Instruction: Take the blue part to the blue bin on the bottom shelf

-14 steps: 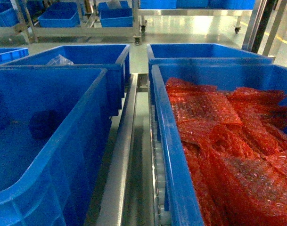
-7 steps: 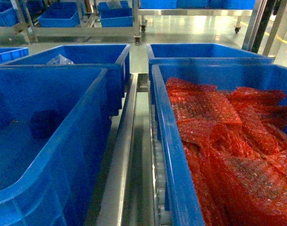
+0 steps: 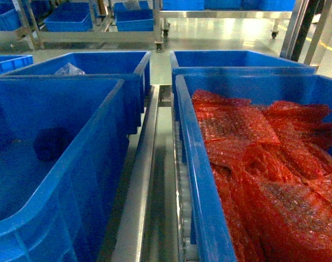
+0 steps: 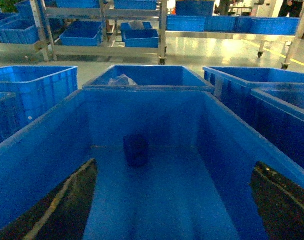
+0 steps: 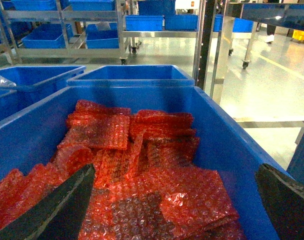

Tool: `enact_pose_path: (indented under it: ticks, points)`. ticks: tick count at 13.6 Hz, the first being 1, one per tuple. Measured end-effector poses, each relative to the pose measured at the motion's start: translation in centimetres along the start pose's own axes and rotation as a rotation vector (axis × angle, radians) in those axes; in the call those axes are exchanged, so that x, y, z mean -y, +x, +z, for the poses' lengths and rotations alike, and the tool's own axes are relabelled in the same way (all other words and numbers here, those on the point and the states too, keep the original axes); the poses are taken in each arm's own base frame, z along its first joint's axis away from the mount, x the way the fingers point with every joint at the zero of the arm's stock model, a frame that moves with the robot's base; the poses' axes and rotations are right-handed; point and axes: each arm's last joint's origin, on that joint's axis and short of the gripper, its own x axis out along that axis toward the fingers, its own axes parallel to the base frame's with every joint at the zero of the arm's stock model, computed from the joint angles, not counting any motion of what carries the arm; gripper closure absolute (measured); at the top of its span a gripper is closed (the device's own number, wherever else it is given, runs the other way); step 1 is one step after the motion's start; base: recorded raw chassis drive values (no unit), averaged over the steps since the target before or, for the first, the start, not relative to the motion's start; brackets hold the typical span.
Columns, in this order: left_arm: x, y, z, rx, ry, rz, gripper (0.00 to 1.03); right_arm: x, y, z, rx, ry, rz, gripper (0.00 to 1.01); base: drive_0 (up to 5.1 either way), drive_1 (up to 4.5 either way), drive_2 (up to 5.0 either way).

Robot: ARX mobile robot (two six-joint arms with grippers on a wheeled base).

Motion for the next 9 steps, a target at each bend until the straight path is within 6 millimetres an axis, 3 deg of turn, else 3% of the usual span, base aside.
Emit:
enact_pose_path:
  ticks: [1, 9]
  points:
    - [0.0, 0.0, 0.0, 0.0, 0.001, 0.0, 0.05, 0.0, 0.0, 0.0, 0.0, 0.0, 0.0, 0.03, 0.0, 0.0, 0.0]
    - [0.0, 0.0, 0.0, 0.0, 0.001, 0.0, 0.05, 0.0, 0.0, 0.0, 0.0, 0.0, 0.0, 0.03, 0.0, 0.0, 0.0]
